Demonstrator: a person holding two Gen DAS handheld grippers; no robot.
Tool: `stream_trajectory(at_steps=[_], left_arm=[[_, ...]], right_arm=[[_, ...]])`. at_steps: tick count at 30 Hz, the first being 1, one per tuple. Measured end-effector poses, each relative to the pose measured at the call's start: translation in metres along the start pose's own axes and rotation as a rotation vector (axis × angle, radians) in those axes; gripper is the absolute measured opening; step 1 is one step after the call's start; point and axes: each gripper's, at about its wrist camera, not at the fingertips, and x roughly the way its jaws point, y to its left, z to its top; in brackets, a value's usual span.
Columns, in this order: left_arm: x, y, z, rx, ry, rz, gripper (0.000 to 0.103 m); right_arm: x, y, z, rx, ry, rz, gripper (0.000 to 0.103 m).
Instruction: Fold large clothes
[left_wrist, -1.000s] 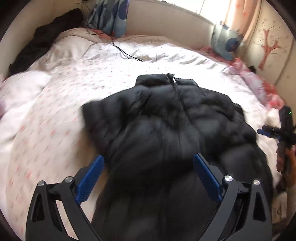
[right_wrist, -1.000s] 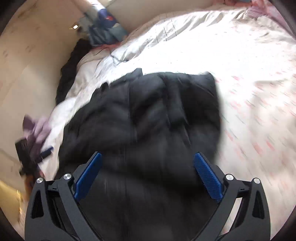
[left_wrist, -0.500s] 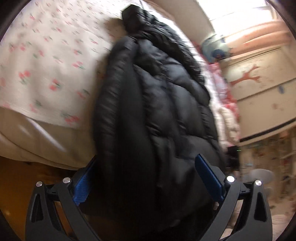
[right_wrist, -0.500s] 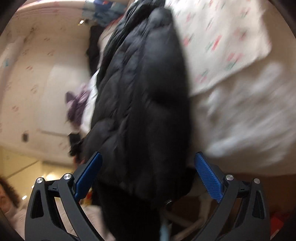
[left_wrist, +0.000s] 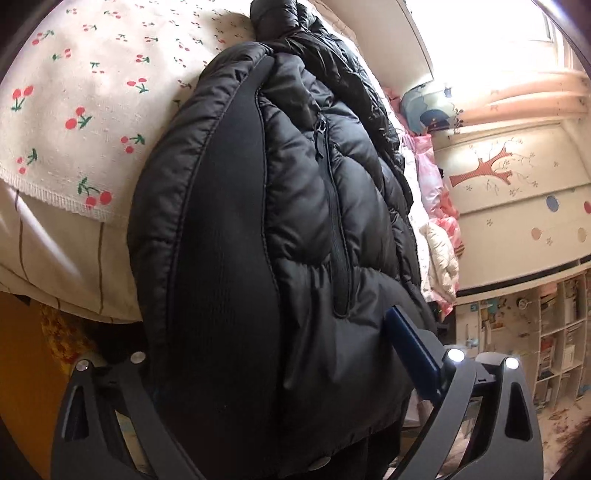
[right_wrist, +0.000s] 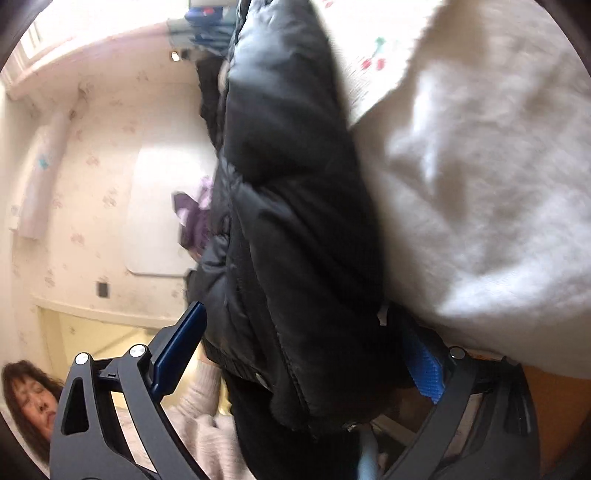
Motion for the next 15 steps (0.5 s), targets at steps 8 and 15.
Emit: stream_trajectory(at_steps=[8,15], left_arm=[[-0.012,-0.025,-0.004,0.025,-0.032,0.073,0.02],[-0.071,-0.088,-0.034,0.148,-0.083,-0.017,0.013]], right_arm=[[0.005,0.056,-0.018,-0.143,-0.096,0.036,0.017],[-0.02,0.151,-0.043,-0.336,-0.122,0.138,0.015]])
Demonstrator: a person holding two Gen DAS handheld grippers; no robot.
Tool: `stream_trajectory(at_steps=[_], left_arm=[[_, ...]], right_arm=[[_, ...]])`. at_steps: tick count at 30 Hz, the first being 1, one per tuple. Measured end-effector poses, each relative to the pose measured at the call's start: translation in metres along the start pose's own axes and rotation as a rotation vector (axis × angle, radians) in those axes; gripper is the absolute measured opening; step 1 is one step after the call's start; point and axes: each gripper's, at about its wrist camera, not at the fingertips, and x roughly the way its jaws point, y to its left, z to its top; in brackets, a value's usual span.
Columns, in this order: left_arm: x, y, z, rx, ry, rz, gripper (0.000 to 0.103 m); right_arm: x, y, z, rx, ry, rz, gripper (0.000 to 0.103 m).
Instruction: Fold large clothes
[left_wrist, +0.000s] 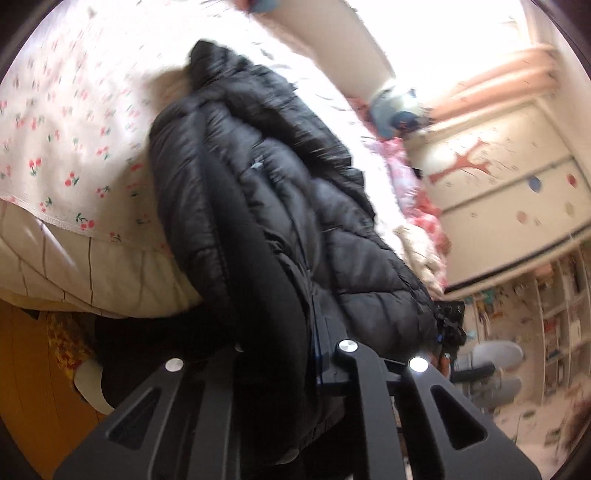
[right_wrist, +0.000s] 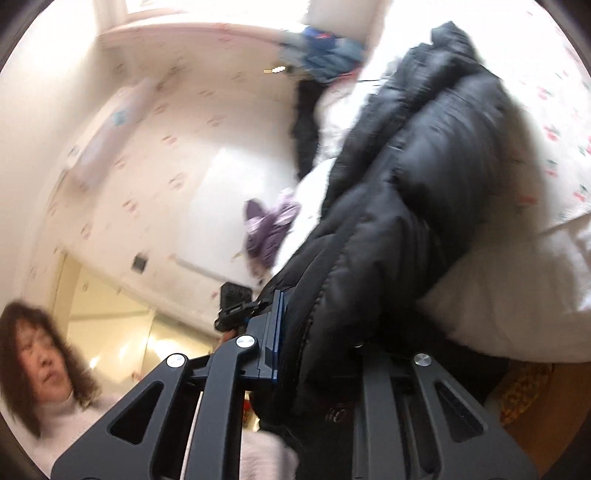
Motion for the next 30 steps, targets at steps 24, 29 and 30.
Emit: stream_trajectory(at_steps=[24,29,30], left_arm=[[-0.01,0.084,-0.049,-0.128,0.031,-0.129,0.096],[-0.009,0.113,-0.043,-0.202,0.021,-0.192,0.096],[-0.007,0.118,-0.042,-0.215,0.02,-0.215,0.096]], right_arm=[[-0.006,-0.162,-0.095,0.401,0.063,0.066,0.085],[-0.018,-0.179,-0.089,0.412,0.01,0.098,0.095],[-0.011,-0.171,-0.086,0.401,0.008,0.13,0.096]])
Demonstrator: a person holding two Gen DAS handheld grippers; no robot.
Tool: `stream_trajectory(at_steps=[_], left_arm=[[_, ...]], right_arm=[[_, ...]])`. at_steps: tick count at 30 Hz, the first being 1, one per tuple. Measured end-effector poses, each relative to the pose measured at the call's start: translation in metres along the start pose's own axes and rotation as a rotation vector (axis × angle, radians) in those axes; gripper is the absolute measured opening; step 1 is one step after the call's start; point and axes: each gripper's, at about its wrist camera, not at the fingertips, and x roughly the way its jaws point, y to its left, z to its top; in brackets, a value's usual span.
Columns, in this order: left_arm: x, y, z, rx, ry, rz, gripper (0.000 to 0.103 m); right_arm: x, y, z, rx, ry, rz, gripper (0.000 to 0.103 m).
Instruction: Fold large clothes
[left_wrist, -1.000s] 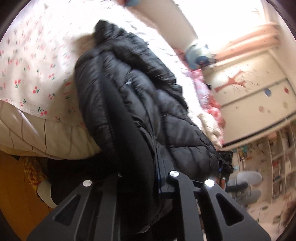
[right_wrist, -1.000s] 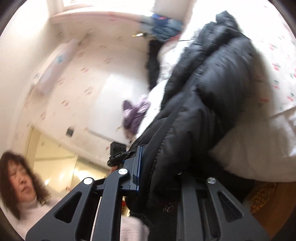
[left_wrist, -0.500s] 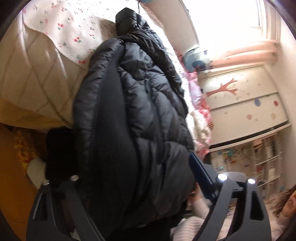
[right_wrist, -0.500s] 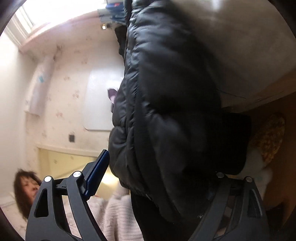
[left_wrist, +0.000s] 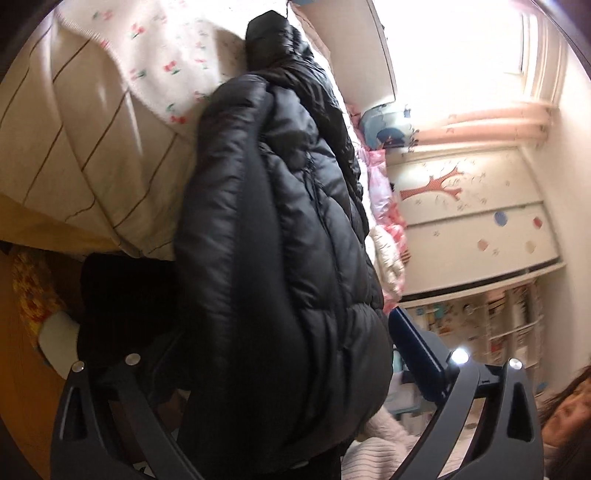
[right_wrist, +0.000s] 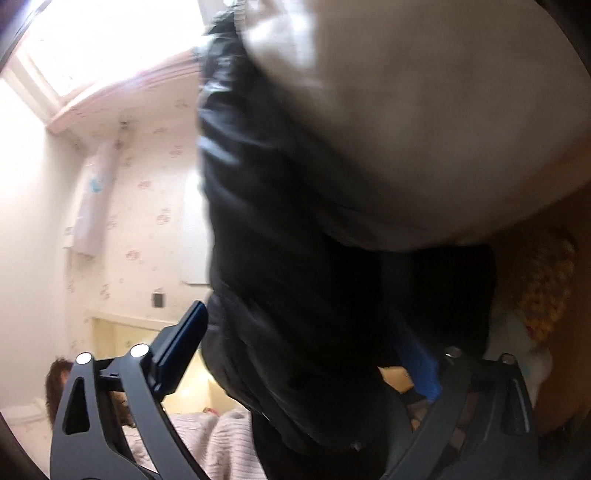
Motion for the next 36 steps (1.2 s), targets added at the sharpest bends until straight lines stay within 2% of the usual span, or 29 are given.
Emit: stream_trajectory(at_steps=[2,4,8,11,13,14,15,16,17,19,22,25,28,31,33,36], left_arm=[[0.006,0.006,0.001,-0.018,0.011,-0.04,0.096],[0.015,0.006,0.001,-0.016,0.03,-0.053,0.096],[0.029,-0.001,-0.001,0.006,0.062,-0.057,0.096],[0.03,-0.001,-0.002,0.008,0.062,-0.045,0.095],[0.029,-0.002,-0.003,0.012,0.046,-0.014,0.091],[0.03,-0.003,-0.004,0.016,0.045,0.007,0.086],[0.031,-0.004,-0.005,0.021,0.053,0.024,0.07],[0.032,-0.006,-0.007,0.029,0.059,0.028,0.053],[0.031,-0.009,-0.008,0.039,0.059,0.028,0.047],[0.026,-0.024,-0.011,0.083,0.038,0.036,0.03],[0.016,-0.049,-0.015,0.147,0.01,0.009,0.02],[0.01,-0.066,-0.018,0.2,0.011,-0.002,0.019],[0.015,-0.058,-0.015,0.176,0.04,0.023,0.019],[0.018,-0.043,-0.015,0.141,0.043,0.058,0.019],[0.02,-0.038,-0.016,0.125,0.037,0.076,0.019],[0.02,-0.04,-0.018,0.119,0.032,0.098,0.019]], right_arm=[[0.012,0.008,0.008,-0.032,0.033,0.045,0.096],[0.022,0.01,0.013,-0.041,0.064,0.046,0.096],[0.041,0.011,0.018,-0.043,0.106,0.0,0.096],[0.04,0.016,0.013,-0.077,0.085,-0.03,0.094],[0.034,0.023,0.006,-0.116,0.057,-0.028,0.073],[0.033,0.027,0.003,-0.129,0.052,-0.035,0.057],[0.033,0.033,-0.001,-0.139,0.051,-0.038,0.045],[0.033,0.039,-0.004,-0.152,0.05,-0.034,0.041],[0.033,0.053,-0.009,-0.187,0.049,-0.033,0.037],[0.034,0.081,-0.012,-0.251,0.048,-0.01,0.037],[0.03,0.124,-0.018,-0.359,0.033,0.045,0.034],[0.033,0.139,-0.018,-0.405,0.073,0.026,0.034],[0.042,0.119,-0.011,-0.334,0.137,-0.015,0.036],[0.054,0.086,-0.008,-0.281,0.081,-0.044,0.037],[0.053,0.079,-0.004,-0.247,0.046,-0.023,0.037],[0.057,0.077,-0.004,-0.245,0.04,-0.031,0.036]])
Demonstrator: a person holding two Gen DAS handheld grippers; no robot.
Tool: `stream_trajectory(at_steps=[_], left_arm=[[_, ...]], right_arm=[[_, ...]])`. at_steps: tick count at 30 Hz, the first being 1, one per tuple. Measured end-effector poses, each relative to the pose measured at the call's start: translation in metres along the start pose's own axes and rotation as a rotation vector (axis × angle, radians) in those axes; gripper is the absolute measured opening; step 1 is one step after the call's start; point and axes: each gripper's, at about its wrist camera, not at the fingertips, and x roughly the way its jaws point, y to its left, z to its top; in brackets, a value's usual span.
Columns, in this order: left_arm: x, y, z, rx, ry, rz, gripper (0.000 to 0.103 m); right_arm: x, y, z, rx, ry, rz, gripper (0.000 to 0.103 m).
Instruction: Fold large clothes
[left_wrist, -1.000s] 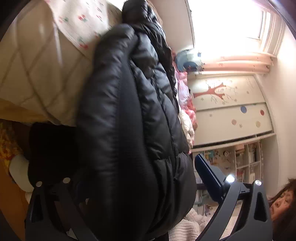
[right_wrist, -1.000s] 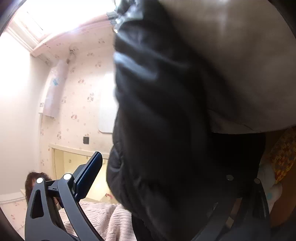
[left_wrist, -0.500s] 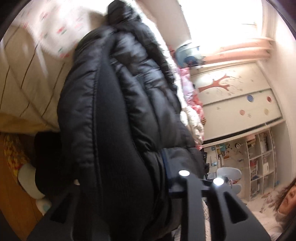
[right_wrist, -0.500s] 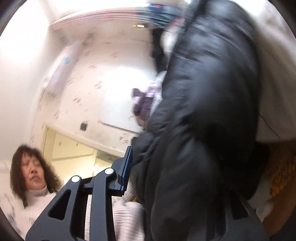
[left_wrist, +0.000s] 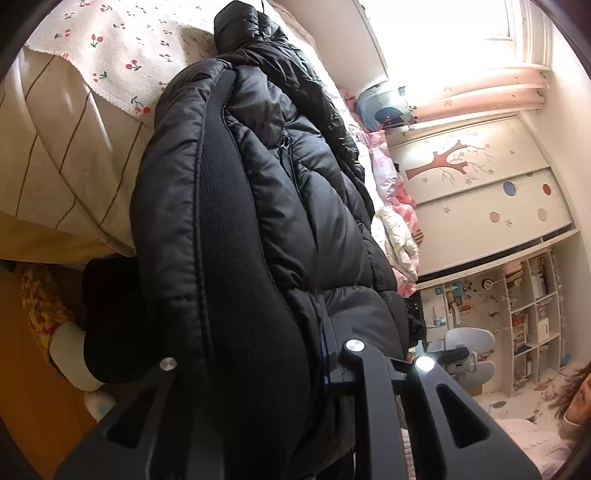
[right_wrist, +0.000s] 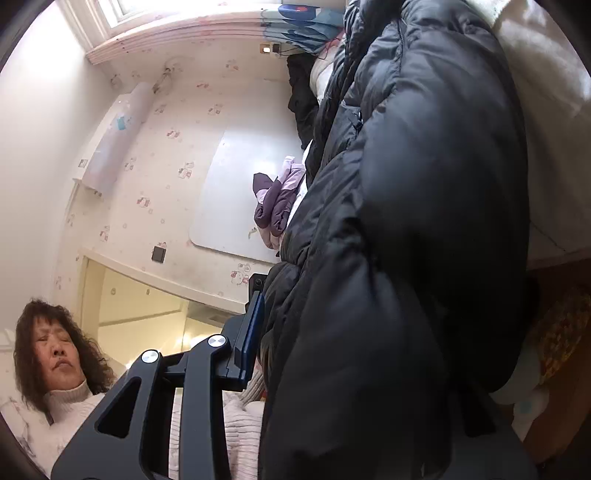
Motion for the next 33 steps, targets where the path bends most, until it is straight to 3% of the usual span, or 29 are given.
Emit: stream_trajectory(at_steps=[3,7,12,16,20,23,26,28,33], left_arm=[[0.0,-0.006,0.0,0.019,-0.01,0.045,0.019],[-0.006,-0.032,-0.001,0.067,-0.043,0.08,0.014],[-0.034,-0.087,-0.004,0.167,-0.094,0.015,0.013],[-0.065,-0.122,-0.013,0.236,-0.131,-0.053,0.013],[-0.074,-0.115,-0.029,0.25,-0.083,-0.076,0.013],[-0.057,-0.075,-0.043,0.175,0.009,-0.039,0.013],[-0.04,-0.036,-0.058,0.082,0.049,-0.001,0.013],[-0.042,-0.024,-0.064,0.032,0.021,-0.049,0.013],[-0.061,-0.054,-0.044,0.093,-0.078,-0.156,0.013]], right_arm=[[0.003,0.014,0.0,-0.026,-0.03,-0.028,0.018],[0.014,0.054,0.001,-0.082,-0.047,-0.023,0.015],[0.02,0.117,0.009,-0.169,-0.025,0.066,0.015],[0.007,0.15,-0.003,-0.223,-0.072,0.177,0.015],[-0.013,0.143,-0.02,-0.215,-0.122,0.204,0.015],[-0.009,0.114,-0.032,-0.157,-0.107,0.186,0.015],[-0.008,0.09,-0.036,-0.11,-0.081,0.174,0.015],[-0.01,0.077,-0.039,-0.084,-0.087,0.197,0.015],[-0.02,0.083,-0.021,-0.141,-0.117,0.273,0.018]])
